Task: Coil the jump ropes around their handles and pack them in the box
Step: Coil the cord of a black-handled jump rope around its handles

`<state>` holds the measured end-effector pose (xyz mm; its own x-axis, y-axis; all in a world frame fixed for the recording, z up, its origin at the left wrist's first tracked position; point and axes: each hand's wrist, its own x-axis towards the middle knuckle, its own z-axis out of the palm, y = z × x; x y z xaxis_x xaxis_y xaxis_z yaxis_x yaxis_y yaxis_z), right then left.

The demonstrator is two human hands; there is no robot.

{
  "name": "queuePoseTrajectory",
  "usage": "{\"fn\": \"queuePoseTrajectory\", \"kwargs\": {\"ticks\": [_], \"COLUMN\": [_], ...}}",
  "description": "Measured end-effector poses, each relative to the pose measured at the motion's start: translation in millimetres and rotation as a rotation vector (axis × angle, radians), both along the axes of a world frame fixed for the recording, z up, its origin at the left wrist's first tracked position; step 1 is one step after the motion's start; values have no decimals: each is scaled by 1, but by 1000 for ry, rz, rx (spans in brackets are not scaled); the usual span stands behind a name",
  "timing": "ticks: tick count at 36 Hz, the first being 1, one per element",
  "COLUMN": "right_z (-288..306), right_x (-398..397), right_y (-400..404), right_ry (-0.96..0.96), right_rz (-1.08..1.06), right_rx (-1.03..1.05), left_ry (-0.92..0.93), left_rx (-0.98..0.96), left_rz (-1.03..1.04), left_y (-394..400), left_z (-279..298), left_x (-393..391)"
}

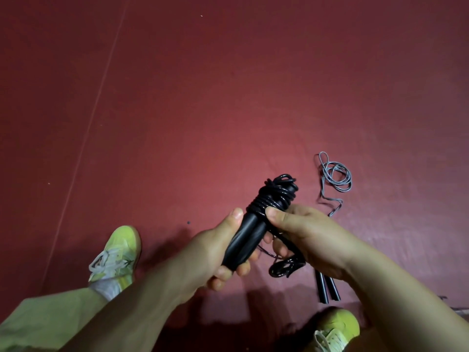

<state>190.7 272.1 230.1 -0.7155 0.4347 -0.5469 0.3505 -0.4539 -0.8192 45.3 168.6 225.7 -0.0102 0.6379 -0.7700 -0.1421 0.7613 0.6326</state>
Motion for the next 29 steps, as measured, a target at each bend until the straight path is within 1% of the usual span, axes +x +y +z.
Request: {"fn": "queuePoseTrajectory", "kwargs": {"ticks": [3, 9, 13, 16, 18, 20, 25, 29], "right_z": [0, -3, -5, -4, -5, -4, -3, -6], "right_x": [1, 1, -2, -3, -3, -3, -2, -2], "right_y": [1, 1, 0, 0, -1, -3, -4, -5], "right_ry": [-24, -163, -170, -217, -259, -289, -304, -310], "right_rz": [-10, 2, -16, -19, -17, -2, 23, 27], "right_rx": [-4, 63, 63, 89, 98, 92, 54, 72], "left_ry": [68, 217, 222, 212, 253, 332, 473, 502], "left_rx": [31, 83, 73, 70, 90, 116, 76, 88], "left_rz": [-56, -50, -12, 10, 17, 4, 10, 5], "left_y": [2, 3, 3, 3, 3, 2, -1, 2], "left_z": [6, 2, 1, 0, -2, -6, -14, -12], "left_x": [4, 1, 1, 2, 2, 2, 0, 0]}}
